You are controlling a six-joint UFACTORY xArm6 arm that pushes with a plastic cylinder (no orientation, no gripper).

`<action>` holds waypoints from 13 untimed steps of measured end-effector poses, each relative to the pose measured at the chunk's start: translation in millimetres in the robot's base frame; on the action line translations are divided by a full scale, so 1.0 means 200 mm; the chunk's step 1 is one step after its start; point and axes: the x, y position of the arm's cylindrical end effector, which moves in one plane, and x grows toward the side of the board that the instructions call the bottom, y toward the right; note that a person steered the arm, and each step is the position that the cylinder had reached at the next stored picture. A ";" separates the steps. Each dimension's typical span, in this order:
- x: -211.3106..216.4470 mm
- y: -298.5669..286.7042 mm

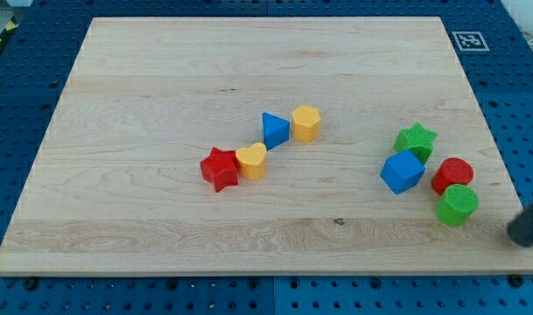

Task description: Move the blue cube towards up

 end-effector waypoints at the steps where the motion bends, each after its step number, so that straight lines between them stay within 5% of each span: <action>1: 0.08 -0.10; 4: 0.02 -0.65; 13: -0.57 -0.65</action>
